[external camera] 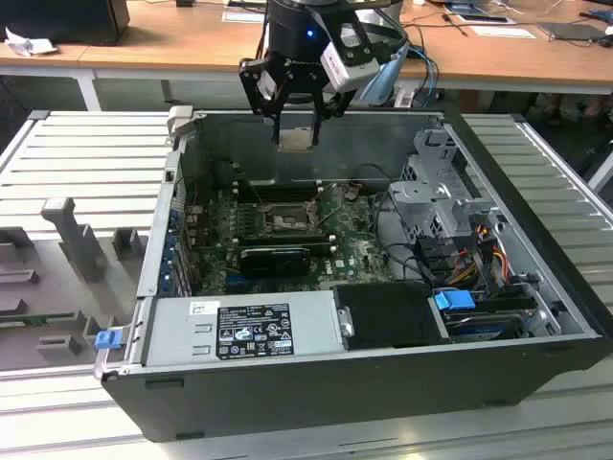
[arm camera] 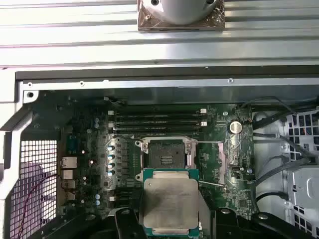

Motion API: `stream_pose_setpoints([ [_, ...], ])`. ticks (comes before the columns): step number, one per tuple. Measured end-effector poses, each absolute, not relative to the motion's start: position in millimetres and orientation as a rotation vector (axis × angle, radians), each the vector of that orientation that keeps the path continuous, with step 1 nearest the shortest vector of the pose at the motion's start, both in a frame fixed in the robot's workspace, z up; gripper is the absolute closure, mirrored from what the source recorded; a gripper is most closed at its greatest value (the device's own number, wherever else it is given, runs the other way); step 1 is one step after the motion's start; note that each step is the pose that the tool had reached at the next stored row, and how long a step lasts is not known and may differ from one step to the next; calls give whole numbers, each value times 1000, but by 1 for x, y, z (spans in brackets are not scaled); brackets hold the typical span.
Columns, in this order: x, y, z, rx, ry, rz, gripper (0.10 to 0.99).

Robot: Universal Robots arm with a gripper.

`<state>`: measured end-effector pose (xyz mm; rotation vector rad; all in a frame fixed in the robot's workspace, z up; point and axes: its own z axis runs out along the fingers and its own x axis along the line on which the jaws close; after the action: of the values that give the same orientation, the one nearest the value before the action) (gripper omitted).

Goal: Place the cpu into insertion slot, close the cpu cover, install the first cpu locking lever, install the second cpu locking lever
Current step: 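Place the cpu into insertion slot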

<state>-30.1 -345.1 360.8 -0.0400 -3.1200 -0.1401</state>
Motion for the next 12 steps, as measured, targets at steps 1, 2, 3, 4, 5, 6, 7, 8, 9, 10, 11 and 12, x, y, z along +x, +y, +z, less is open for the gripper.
stream_pose_setpoints([
  [1, -30, -345, 361, -50, -3120, -140, 557],
  [2, -30, -345, 361, -62, -3120, -140, 557],
  [3, -30, -345, 361, -71, -3120, -140, 557],
  [4, -30, -345, 361, -77, -3120, -140, 557],
  [5, -30, -345, 361, -84, -3120, -140, 557],
  [6, -30, -345, 361, -96, -3120, -141, 557],
  [7, -30, -345, 361, -108, -3120, -141, 557],
  [8, -30, -345, 361, -114, -3120, -141, 557],
  [9, -30, -345, 361, -121, -3120, -141, 557],
  [10, -30, -345, 361, -136, -3120, -141, 557],
  [11, -30, -345, 361, -146, -3120, -141, 557],
  [12, -30, -345, 361, -154, -3120, -141, 557],
])
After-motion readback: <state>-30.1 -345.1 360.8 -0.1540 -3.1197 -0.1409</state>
